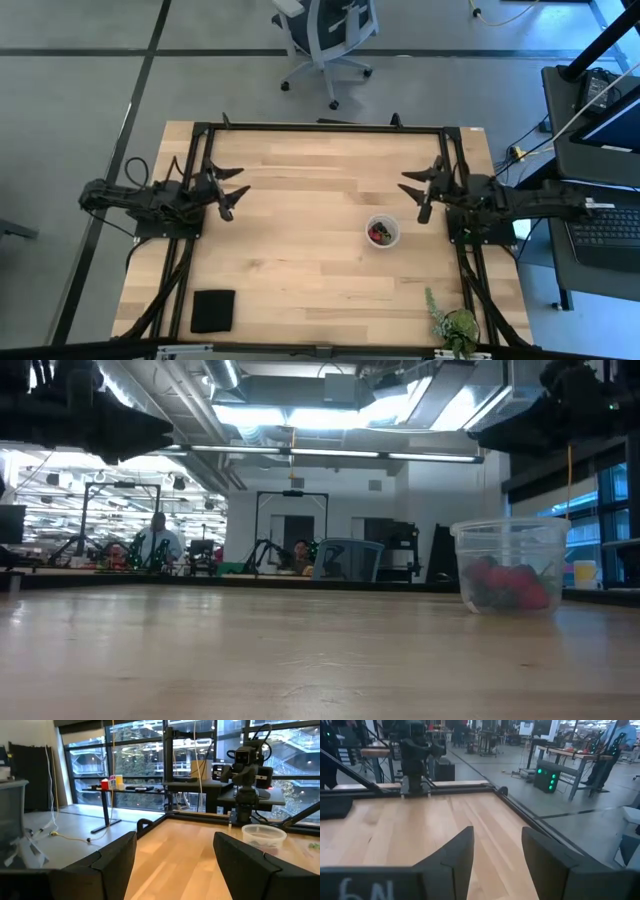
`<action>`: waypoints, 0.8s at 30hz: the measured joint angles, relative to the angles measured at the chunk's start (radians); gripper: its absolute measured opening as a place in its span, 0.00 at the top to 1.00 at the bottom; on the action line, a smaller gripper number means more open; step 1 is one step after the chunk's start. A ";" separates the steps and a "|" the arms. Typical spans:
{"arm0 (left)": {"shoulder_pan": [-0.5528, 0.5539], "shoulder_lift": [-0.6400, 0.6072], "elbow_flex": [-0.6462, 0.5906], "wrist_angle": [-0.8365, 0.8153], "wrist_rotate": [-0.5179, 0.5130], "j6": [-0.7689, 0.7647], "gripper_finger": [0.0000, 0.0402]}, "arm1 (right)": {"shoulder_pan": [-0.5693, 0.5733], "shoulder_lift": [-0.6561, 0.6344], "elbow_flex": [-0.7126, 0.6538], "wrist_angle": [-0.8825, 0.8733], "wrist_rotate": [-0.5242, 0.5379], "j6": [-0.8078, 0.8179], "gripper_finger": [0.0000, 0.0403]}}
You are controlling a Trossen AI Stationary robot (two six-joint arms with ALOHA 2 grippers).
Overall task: Pick and placing Produce into tupperware
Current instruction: Return to Home Position
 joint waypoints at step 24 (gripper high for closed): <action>0.000 -0.010 -0.032 -0.035 0.082 -0.020 0.35 | 0.000 -0.247 -0.227 0.060 -0.037 0.077 0.58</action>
